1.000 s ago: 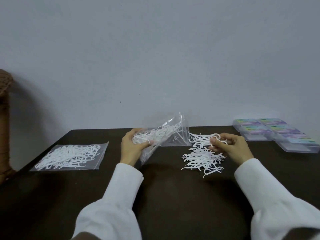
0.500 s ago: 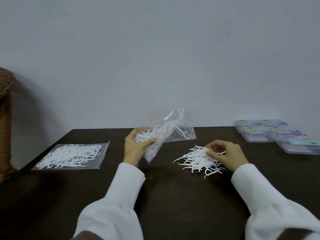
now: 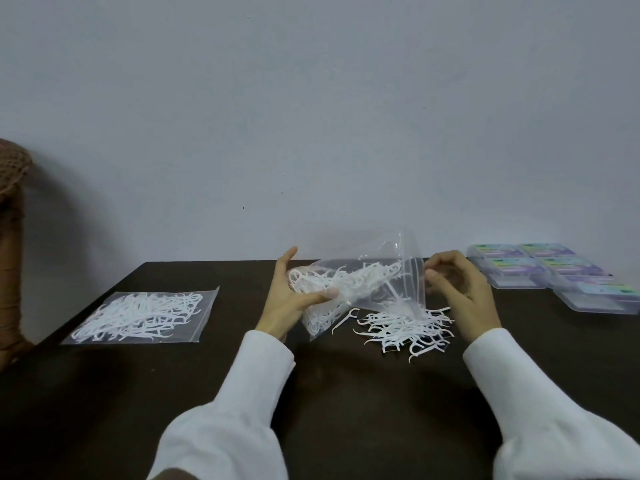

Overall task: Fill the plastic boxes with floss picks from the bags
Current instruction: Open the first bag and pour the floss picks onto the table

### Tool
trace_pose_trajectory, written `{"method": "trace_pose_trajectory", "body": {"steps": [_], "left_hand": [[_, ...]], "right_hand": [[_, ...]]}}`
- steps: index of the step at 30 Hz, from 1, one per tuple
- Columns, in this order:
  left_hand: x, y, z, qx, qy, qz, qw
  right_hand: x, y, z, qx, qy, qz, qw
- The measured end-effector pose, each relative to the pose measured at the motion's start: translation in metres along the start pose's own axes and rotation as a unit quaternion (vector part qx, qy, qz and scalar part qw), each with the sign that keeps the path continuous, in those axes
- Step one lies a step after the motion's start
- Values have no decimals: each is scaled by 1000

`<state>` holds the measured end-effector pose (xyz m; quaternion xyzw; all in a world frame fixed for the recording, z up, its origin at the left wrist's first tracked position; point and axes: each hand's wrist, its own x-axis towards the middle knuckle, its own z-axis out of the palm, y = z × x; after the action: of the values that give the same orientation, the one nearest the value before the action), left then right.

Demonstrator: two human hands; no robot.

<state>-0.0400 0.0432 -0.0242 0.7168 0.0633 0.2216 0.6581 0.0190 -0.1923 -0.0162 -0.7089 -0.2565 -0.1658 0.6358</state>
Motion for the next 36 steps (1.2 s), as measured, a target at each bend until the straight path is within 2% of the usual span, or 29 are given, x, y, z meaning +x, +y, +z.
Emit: {"method": "trace_pose_trajectory", "body": {"steps": [2, 6, 11, 14, 19, 24, 27, 33, 36], "left_hand": [[-1, 0, 2, -6, 4, -9, 1000], [-3, -1, 5, -27, 2, -28, 999], [-5, 1, 10, -140, -56, -66, 986], [-6, 3, 13, -165, -100, -90, 977], [-7, 2, 13, -150, -127, -98, 976], [-7, 3, 13, -150, -134, -96, 975], [-6, 4, 12, -162, -127, -101, 973], [-4, 1, 10, -142, -117, -110, 977], [-3, -1, 9, -143, -112, -119, 976]], "right_hand": [[-2, -4, 0, -29, 3, -21, 999], [-4, -6, 4, -113, -39, -82, 989], [-6, -2, 13, -219, -111, -117, 962], [-6, -3, 11, -265, -135, -139, 945], [-2, 4, 8, -375, -201, -90, 900], [-4, 2, 9, -299, -222, -37, 927], [-6, -1, 10, -229, -232, 27, 945], [-6, 1, 11, -54, -177, 108, 977], [-4, 4, 9, -21, -166, 121, 978]]}}
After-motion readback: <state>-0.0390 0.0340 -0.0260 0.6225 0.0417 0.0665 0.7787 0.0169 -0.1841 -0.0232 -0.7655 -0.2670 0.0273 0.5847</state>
